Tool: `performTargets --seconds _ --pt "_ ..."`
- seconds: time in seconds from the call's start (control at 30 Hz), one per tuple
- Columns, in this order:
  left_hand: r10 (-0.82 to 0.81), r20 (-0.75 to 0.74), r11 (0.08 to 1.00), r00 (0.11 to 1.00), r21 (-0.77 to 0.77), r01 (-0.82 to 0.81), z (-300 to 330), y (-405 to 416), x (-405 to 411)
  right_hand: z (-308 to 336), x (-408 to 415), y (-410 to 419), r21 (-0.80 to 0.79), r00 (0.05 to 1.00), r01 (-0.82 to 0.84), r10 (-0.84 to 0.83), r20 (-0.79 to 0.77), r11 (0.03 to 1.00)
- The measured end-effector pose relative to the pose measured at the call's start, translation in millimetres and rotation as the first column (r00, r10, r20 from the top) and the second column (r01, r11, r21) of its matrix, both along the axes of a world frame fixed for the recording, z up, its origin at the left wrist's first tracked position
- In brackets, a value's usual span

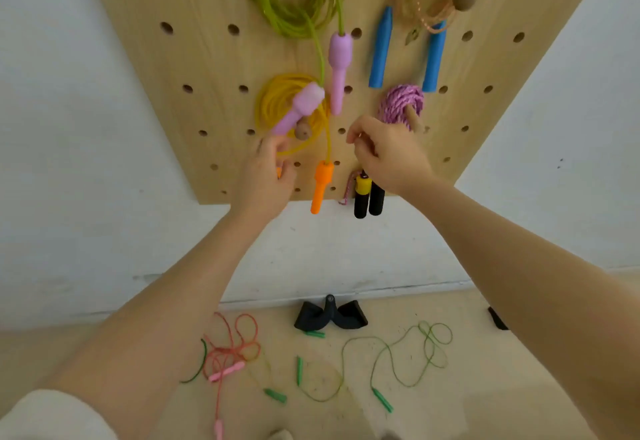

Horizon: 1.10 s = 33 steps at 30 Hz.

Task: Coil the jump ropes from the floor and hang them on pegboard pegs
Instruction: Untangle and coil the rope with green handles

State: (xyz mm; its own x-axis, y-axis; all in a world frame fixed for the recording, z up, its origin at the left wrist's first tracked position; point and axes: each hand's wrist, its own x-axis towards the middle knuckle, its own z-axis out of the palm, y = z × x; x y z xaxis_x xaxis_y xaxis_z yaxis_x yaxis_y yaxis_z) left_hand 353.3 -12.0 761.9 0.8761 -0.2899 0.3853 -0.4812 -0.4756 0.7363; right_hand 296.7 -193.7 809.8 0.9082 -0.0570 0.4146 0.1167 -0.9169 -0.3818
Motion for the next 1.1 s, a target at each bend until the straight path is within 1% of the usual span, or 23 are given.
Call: performTargets --seconds 0.07,0.1,0.17,0.23,0.33,0.47,0.57,0.7,0.77,0.83,0.93,1.03,1.1 --pt "-0.051 -0.242 0.991 0.969 0.112 0.08 -35.1 -7.3 -19.4 -30.3 -12.8 -12.3 0.035 0.985 -0.049 0.054 -0.164 0.998" --pt "-0.061 -0.331 0.98 0.941 0.157 0.119 -51.4 -13.2 -29.7 -45.6 -20.3 -21.1 0.069 0.969 -0.057 0.071 -0.237 0.996" --pt "-0.057 -0.476 0.965 0.878 0.2 0.171 -82.1 -27.4 -49.5 -78.3 -35.5 -41.2 0.121 0.917 -0.035 0.08 -0.391 0.992" --pt "-0.009 -0.565 0.962 0.825 0.22 0.161 -118.5 -47.3 -68.7 -117.9 -50.7 -68.1 0.154 0.829 -0.018 0.101 -0.55 0.988" --pt "0.075 -0.663 0.958 0.745 0.255 0.13 -173.1 -70.5 -96.1 -181.2 -76.0 -101.8 0.177 0.679 -0.025 0.147 -0.72 0.984" --pt "0.182 -0.763 0.95 0.62 0.3 0.09 -276.4 -104.9 -129.7 -302.8 -110.8 -142.7 0.136 0.484 -0.002 0.12 -0.867 0.991" --pt "0.233 -0.797 0.938 0.558 0.335 0.086 -362.4 -114.3 -151.4 -403.6 -133.2 -154.5 0.066 0.368 0.024 0.053 -0.929 0.998" --pt "0.26 -0.839 0.924 0.479 0.36 0.128 -479.0 -112.3 -180.7 -545.2 -160.5 -153.0 -0.01 0.179 -0.044 -0.002 -0.984 0.999" --pt "0.281 -0.849 0.914 0.448 0.379 0.146 -542.6 -110.4 -190.1 -617.9 -176.5 -151.0 -0.017 0.127 -0.048 -0.011 -0.992 0.999" --pt "0.311 -0.85 0.905 0.426 0.402 0.141 -606.5 -108.4 -194.9 -692.1 -192.1 -147.7 -0.032 0.114 -0.02 -0.029 -0.993 0.999" --pt "0.35 -0.855 0.913 0.382 0.403 0.066 -692.9 -107.1 -202.1 -789.5 -213.9 -136.3 -0.057 0.107 0.012 -0.058 -0.993 0.998" --pt "0.355 -0.87 0.925 0.342 0.381 0.008 -763.6 -108.3 -211.3 -861.6 -228.6 -124.3 -0.111 0.102 0.069 -0.118 -0.988 0.991" --pt "0.355 -0.874 0.929 0.331 0.371 -0.016 -800.5 -108.2 -220.0 -898.8 -235.7 -119.4 -0.153 0.121 0.066 -0.16 -0.98 0.986"
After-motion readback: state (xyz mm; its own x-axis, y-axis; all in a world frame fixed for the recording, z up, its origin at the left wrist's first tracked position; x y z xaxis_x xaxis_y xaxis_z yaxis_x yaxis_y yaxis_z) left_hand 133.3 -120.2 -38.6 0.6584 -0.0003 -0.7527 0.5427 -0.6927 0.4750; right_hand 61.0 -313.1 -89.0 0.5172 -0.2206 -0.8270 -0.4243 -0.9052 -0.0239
